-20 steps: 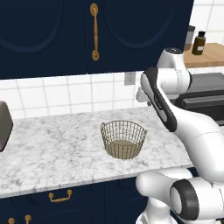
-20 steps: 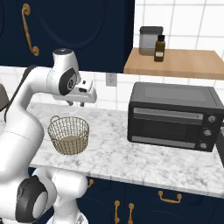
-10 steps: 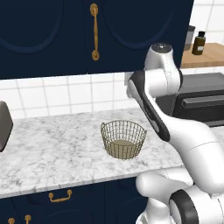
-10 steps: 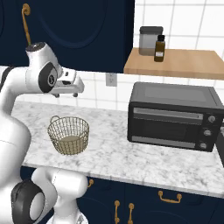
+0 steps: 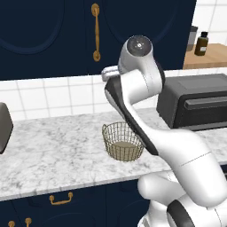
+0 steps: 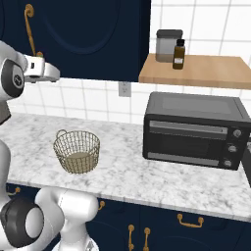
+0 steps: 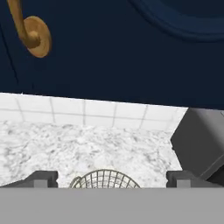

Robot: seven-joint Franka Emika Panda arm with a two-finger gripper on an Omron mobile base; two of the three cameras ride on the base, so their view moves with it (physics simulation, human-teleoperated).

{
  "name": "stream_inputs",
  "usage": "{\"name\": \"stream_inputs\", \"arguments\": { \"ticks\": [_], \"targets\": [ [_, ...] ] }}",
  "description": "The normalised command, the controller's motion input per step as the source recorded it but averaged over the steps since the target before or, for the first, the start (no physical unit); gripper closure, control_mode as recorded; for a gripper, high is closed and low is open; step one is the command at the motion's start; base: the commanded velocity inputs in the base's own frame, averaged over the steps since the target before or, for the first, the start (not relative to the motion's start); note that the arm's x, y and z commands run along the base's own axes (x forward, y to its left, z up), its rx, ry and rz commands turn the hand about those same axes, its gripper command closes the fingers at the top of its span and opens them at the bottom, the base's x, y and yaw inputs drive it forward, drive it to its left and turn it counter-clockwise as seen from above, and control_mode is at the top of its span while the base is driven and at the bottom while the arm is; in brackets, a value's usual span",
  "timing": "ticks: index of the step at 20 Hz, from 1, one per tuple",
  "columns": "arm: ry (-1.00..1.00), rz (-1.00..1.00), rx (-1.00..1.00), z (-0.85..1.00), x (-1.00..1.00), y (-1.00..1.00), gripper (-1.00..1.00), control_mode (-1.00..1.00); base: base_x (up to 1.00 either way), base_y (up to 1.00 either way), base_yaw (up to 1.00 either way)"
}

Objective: Open the cabinet, pick up the bread from the cabinet and place it in the basket. Then move the basket to the dining counter.

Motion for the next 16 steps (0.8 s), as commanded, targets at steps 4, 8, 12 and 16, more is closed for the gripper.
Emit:
{"name": "stream_inputs", "arguments": {
  "ticks": [4,8,12,16],
  "targets": [
    [-0.26,0.0,0.0,0.98,0.03,0.51,-1.0,-1.0,0.0,0.0,0.0],
    [-0.14,0.0,0.0,0.67,0.27,0.49,-1.0,-1.0,0.0,0.0,0.0],
    [0.01,0.07,0.06,0.07,0.55,0.53,-1.0,-1.0,0.0,0.0,0.0],
    [0.02,0.04,0.02,0.0,0.71,0.24,-1.0,-1.0,0.0,0.0,0.0]
  ]
}}
